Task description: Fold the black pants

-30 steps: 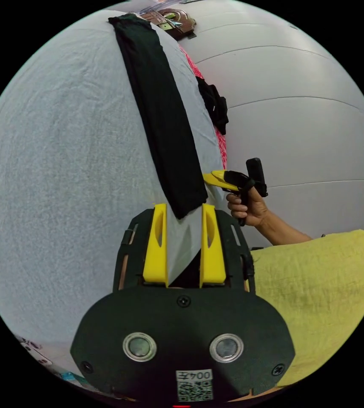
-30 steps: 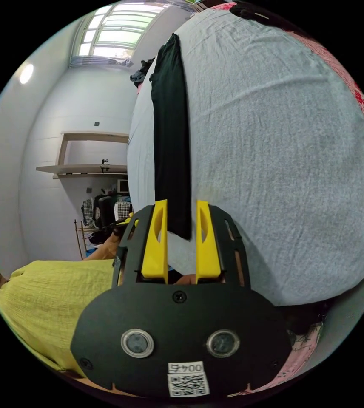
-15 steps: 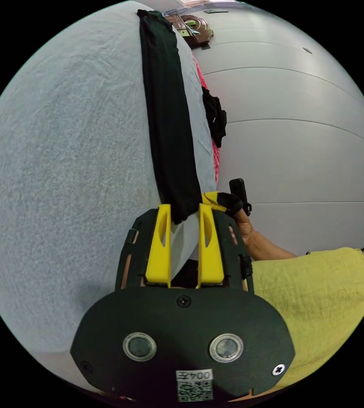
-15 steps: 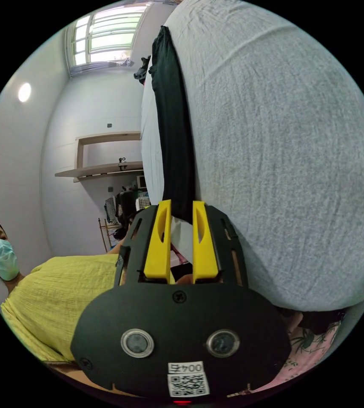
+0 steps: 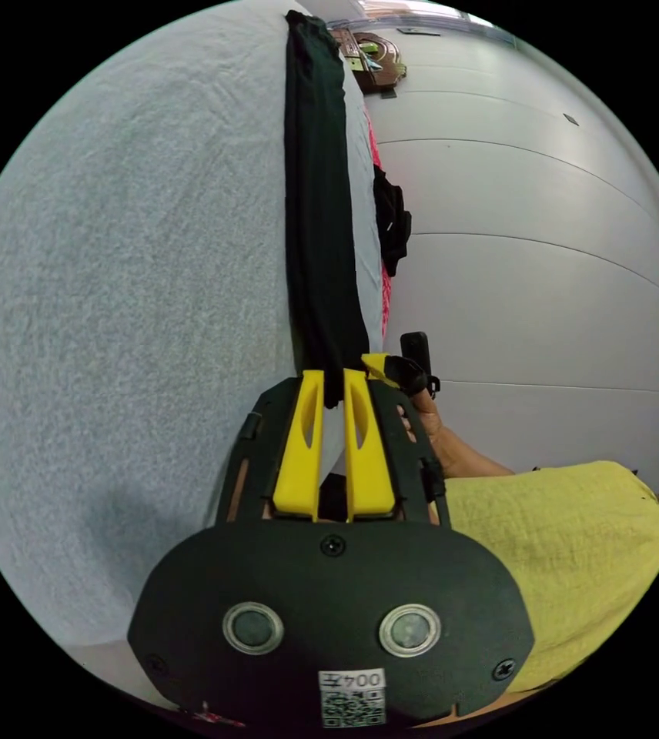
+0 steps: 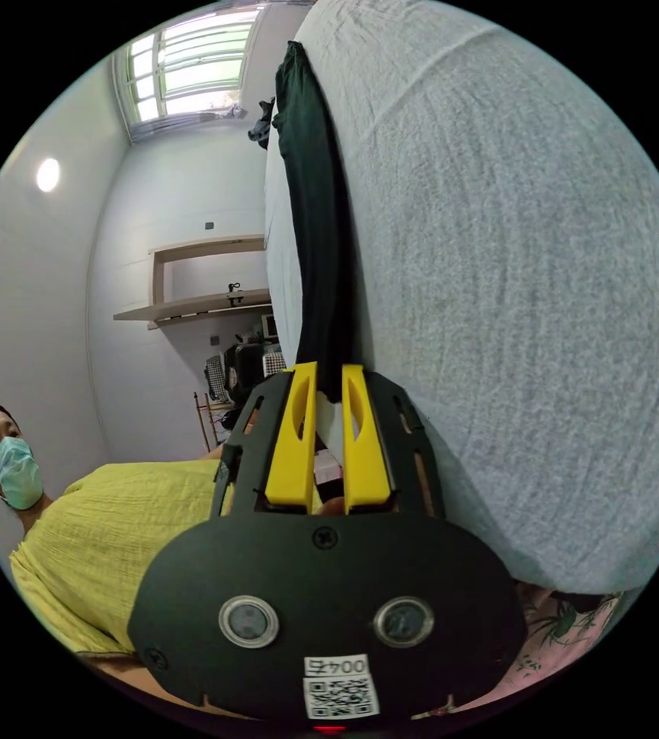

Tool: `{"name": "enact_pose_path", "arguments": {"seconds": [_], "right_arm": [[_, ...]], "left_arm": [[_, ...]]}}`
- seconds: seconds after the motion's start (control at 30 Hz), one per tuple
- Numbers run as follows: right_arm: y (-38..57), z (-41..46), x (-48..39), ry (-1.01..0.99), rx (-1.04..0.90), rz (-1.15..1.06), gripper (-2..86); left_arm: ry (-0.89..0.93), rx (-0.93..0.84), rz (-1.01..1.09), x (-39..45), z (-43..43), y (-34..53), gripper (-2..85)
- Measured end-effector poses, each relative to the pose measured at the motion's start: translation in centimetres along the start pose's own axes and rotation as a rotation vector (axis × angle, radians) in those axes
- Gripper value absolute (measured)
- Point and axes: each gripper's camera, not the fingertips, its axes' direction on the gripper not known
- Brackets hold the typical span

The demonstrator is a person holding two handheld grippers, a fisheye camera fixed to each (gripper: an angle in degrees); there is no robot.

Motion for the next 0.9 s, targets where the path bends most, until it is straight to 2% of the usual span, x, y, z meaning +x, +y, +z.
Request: {"name": "enact_pose_path", "arguments": {"seconds": [0.33,0.5,0.7,0.9], "right_arm": [[-0.7,-1.5,-9.6,-0.123,0.052,-0.138,2.3],[-1.6,-2.2,-17.0,-0.157,0.085,-0.261,1.9],[-2.6,-2.5,-27.8,-0.089,0.062,-0.502,1.7],[-2.3,-1.4,-36.0,-0.091,-0.024,-0.644,1.6]], "left_arm": [[0.054,0.070,0.097,8.5,-1.4,2.9,2.4],[0.039,0.141,0.265,16.4,-2.9,4.2,2.4],[-0.015,0.195,0.498,25.9,-4.8,6.3,2.5],[-0.036,0.146,0.642,33.7,-5.7,9.6,2.7]]}}
